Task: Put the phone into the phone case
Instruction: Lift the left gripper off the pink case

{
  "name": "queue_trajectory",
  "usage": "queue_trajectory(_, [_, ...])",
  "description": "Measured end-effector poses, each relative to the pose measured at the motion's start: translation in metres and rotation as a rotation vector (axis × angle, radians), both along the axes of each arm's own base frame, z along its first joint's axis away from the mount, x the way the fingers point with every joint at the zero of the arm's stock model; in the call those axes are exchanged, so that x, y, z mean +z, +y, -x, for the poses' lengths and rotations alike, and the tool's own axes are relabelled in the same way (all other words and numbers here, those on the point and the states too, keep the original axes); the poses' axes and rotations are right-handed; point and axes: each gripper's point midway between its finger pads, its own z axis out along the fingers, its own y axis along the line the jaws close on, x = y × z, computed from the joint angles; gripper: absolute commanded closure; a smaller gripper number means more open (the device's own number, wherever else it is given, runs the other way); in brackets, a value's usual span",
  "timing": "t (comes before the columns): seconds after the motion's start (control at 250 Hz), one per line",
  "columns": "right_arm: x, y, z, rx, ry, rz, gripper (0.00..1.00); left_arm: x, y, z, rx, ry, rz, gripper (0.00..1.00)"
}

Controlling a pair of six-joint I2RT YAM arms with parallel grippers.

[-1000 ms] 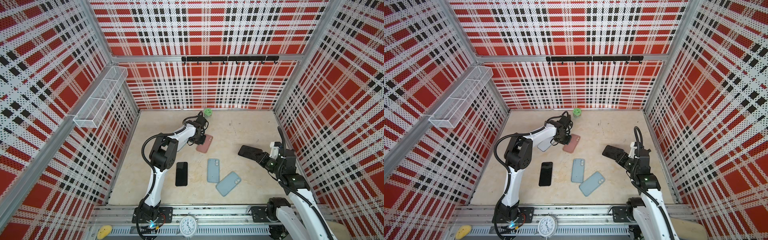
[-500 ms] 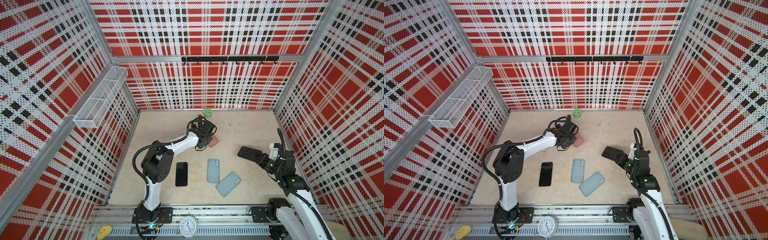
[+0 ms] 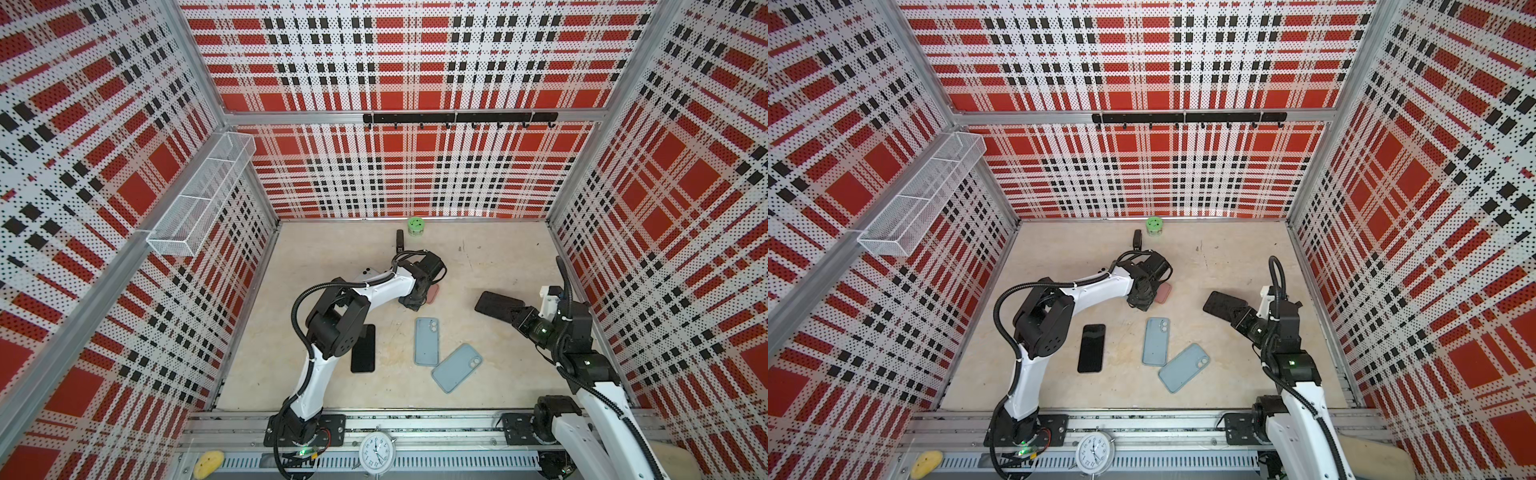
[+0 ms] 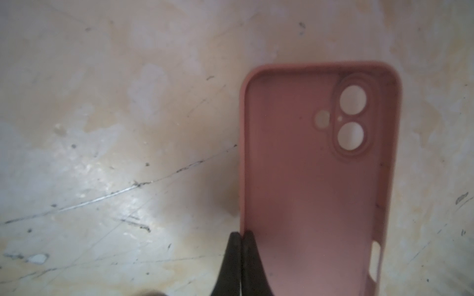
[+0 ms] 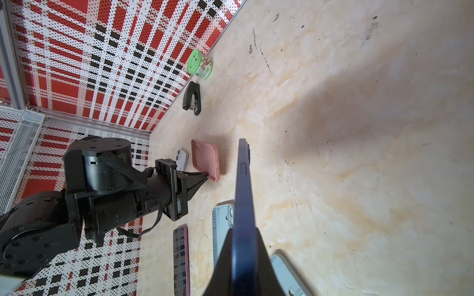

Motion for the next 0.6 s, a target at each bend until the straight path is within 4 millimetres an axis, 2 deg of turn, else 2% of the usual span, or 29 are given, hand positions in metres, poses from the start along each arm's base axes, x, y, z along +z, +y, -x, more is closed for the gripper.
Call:
queue_trajectory(0.112, [-0.002,0.001,-0.002,0.004,0.008,-0.002,1.00,-0.002,0.001,0.003,0.031,0.011,0.003,0.98])
queue_trajectory(0.216, [-0.004,0.001,-0.003,0.005,0.017,-0.002,1.00,-0.003,0.000,0.006,0.048,0.017,0.006,0.87])
queue_trajectory(0.372, [-0.006,0.001,-0.004,0.005,0.028,-0.002,1.00,0.001,-0.002,0.005,0.040,0.009,0.001,0.61])
queue_trajectory(0.524, [0.001,0.001,-0.008,0.004,0.020,-0.002,1.00,0.008,0.003,0.000,0.003,-0.032,-0.044,0.46])
queue_trajectory(0.6, [0.009,0.001,-0.011,0.004,0.004,-0.001,1.00,0.022,0.009,-0.007,-0.093,-0.077,-0.099,0.41])
